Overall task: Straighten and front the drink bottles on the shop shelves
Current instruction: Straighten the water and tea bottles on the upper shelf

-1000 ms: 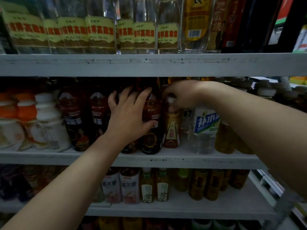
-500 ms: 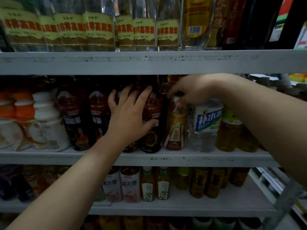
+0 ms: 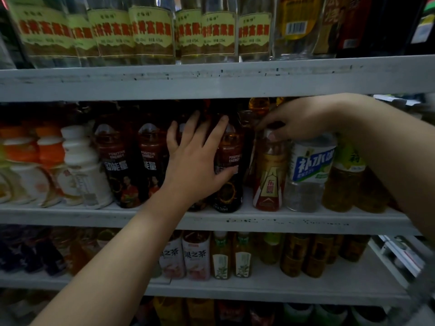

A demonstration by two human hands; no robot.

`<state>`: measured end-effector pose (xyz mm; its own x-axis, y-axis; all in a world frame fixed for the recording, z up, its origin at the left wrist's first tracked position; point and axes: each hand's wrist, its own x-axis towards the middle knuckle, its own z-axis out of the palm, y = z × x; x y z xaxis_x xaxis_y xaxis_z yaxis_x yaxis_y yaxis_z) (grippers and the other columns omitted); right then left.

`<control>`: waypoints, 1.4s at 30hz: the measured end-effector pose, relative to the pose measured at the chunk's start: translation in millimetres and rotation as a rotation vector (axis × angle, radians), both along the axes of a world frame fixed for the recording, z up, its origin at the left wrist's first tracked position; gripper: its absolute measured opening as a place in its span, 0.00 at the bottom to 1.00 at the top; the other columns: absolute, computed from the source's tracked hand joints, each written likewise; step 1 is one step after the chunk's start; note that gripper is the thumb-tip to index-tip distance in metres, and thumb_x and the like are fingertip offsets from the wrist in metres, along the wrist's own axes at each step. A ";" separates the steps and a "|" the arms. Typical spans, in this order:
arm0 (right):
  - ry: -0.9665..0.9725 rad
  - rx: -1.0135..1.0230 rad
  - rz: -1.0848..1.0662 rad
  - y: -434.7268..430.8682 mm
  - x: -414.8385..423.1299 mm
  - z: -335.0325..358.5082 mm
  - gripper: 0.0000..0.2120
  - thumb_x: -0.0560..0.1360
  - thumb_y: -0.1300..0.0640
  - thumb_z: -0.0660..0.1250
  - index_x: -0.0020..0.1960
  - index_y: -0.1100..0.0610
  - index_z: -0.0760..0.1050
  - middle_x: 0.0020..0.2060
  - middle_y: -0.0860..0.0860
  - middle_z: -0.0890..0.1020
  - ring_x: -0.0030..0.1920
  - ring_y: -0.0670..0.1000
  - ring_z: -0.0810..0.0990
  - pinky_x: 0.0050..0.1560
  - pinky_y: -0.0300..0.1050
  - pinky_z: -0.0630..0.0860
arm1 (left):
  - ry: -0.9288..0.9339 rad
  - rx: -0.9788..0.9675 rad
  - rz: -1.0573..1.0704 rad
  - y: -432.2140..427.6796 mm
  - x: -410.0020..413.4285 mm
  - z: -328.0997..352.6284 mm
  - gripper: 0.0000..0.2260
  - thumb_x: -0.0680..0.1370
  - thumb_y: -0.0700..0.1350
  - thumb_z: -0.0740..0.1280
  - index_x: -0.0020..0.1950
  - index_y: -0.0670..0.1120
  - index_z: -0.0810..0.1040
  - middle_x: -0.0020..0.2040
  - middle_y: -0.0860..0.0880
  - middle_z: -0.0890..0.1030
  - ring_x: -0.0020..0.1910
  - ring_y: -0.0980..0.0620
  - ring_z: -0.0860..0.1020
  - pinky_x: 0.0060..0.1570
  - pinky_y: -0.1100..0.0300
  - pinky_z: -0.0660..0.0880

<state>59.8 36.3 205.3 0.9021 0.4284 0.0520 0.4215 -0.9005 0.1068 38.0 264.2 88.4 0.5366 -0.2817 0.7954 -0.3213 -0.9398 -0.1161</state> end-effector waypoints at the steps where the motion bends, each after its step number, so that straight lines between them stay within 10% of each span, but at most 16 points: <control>1: -0.007 -0.004 -0.011 1.2 -0.9 -0.3 0.21 0.78 0.46 0.63 0.69 0.40 0.67 0.65 0.47 0.73 0.56 0.48 0.71 0.51 0.44 0.66 | 0.002 -0.012 -0.028 1.9 -1.3 -1.0 0.40 0.70 0.69 0.61 0.77 0.52 0.55 0.72 0.45 0.67 0.76 0.43 0.54 0.72 0.39 0.46; 7: -0.112 0.221 0.048 22.8 -7.4 -12.5 0.19 0.73 0.38 0.65 0.60 0.45 0.72 0.45 0.41 0.77 0.41 0.42 0.74 0.36 0.38 0.69 | -0.074 -0.365 -0.145 31.3 -18.6 -26.2 0.33 0.72 0.51 0.71 0.74 0.47 0.63 0.73 0.43 0.64 0.73 0.44 0.60 0.72 0.47 0.56; 13: -0.161 0.467 0.147 65.6 -1.3 -28.7 0.35 0.66 0.35 0.71 0.68 0.46 0.65 0.58 0.44 0.75 0.55 0.47 0.74 0.45 0.38 0.68 | 0.213 -0.688 -0.031 47.4 -23.6 -53.9 0.34 0.71 0.57 0.72 0.73 0.50 0.62 0.61 0.51 0.77 0.57 0.53 0.77 0.51 0.60 0.75; 42: -0.227 0.527 0.177 70.3 9.7 -40.7 0.41 0.60 0.39 0.76 0.68 0.46 0.61 0.55 0.42 0.74 0.56 0.45 0.74 0.47 0.35 0.69 | 0.307 -0.595 0.031 37.1 -16.4 -88.5 0.38 0.70 0.62 0.69 0.75 0.51 0.59 0.61 0.51 0.77 0.58 0.50 0.77 0.47 0.56 0.77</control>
